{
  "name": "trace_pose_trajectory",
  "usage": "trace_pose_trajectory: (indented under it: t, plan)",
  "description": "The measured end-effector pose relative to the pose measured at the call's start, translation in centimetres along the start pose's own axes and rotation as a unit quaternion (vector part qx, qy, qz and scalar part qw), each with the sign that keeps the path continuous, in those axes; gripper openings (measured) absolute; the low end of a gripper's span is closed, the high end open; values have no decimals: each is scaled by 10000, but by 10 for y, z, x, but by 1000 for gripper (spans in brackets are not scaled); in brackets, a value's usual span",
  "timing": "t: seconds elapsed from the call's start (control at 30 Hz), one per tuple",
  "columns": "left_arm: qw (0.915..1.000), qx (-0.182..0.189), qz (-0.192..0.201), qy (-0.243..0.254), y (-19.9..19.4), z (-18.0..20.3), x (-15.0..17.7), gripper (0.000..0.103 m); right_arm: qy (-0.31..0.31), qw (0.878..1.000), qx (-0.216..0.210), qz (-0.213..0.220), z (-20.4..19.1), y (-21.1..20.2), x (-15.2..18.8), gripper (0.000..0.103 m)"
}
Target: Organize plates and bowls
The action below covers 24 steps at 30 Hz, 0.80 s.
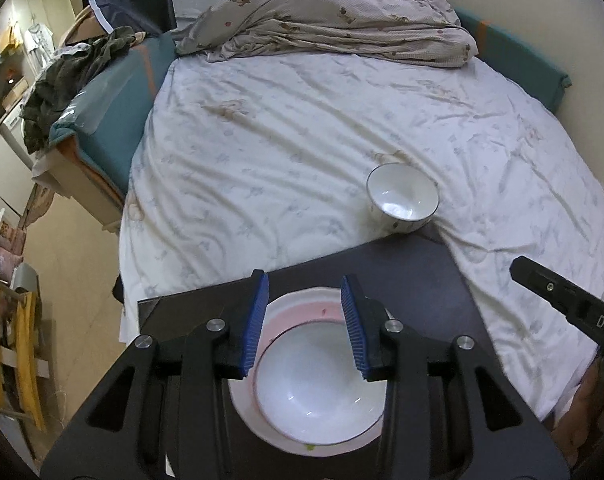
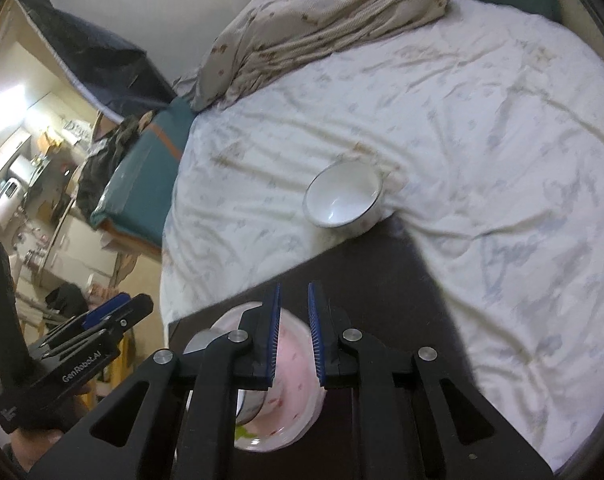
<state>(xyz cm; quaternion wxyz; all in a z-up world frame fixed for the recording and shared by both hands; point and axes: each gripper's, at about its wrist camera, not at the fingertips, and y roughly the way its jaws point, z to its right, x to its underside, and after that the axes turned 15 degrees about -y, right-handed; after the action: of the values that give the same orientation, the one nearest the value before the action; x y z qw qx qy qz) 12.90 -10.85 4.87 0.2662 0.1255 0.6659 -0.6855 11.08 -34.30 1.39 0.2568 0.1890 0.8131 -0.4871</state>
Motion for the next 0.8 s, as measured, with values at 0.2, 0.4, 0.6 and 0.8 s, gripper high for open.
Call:
trace_pose_trajectory:
  t: [0.2,0.4,0.6,0.8]
  plan:
    - [9999,-97,19,79,8,20,-13,66,350,9991,33,218,28,-8,-16,66]
    - [9997,31,-169,-189,26,29,-30,100,415,9979,330,361,46,-6,-31,83]
    - [9977,98,-613,-276,54,42,-43,100,436,9965,707,48,80,26,-50,84]
    - [9952,58,-897,-385,87,54,-58,100,537,9940,868,-384,103,68,-53,83]
